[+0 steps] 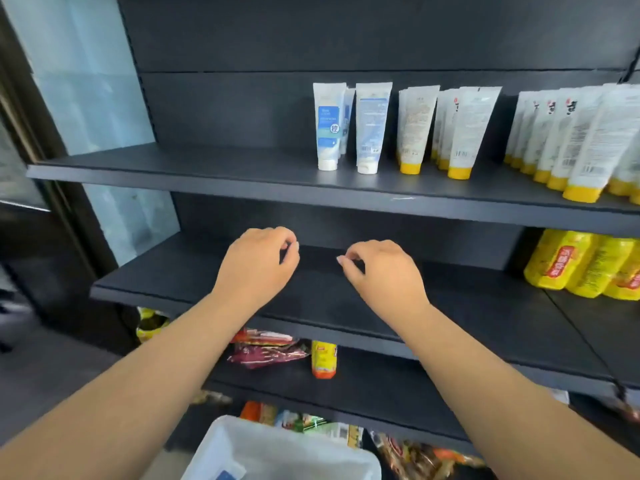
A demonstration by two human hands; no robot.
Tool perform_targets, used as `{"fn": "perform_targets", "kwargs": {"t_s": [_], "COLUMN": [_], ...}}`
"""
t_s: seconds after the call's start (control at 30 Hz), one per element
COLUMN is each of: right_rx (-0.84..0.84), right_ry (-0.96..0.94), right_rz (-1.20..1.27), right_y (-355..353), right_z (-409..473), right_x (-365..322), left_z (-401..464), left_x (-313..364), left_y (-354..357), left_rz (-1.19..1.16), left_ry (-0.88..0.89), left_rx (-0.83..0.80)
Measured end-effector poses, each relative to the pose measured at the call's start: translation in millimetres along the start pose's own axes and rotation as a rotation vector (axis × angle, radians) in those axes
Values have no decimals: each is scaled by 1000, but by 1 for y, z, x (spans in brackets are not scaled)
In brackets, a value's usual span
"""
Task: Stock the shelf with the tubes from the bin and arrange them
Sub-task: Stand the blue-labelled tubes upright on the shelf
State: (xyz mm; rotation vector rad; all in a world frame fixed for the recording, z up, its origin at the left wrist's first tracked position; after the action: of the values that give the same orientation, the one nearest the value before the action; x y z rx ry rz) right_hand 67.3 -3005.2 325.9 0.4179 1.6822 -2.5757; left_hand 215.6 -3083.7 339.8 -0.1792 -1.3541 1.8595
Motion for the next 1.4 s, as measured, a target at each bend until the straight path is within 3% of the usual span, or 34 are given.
{"fn": "perform_targets", "kwargs": {"t_s": [0.37, 0.67, 0.93, 1.13, 1.3, 1.4], "right_rx": [-359, -654, -880, -974, -1008, -1009], "right_ry": [105, 293, 567, 777, 1043, 1226], "right_rz": [155, 164, 231, 348, 499, 557], "right_y": [114, 227, 334, 411, 484, 518], "right_z": [-122, -167, -191, -208, -234, -255], "right_x": [-21, -45, -78, -94, -92, -84], "left_z": [-166, -242, -283, -305, -314, -315], "left_x": [-56, -143, -247, -291, -308, -312], "left_y": [81, 140, 200, 259, 308, 332], "left_rz": [40, -33, -115, -238, -286, -310], "left_ry": [-276, -532, -715, -836, -919, -870], "left_rx": [-277, -495, -729, -815, -780, -736]}}
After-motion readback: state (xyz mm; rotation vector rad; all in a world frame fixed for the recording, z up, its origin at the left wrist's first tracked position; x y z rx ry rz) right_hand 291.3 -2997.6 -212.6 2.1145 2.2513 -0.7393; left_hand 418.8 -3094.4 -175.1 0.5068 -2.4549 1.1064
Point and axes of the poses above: each hand's wrist, its own z-axis towards the middle knuckle, its own y-axis out of the palm, x = y × z, the point moved 3 cm from there along z, towards the middle knuckle, and after that the axes turned 9 degrees about -x, right-handed, at the moved point
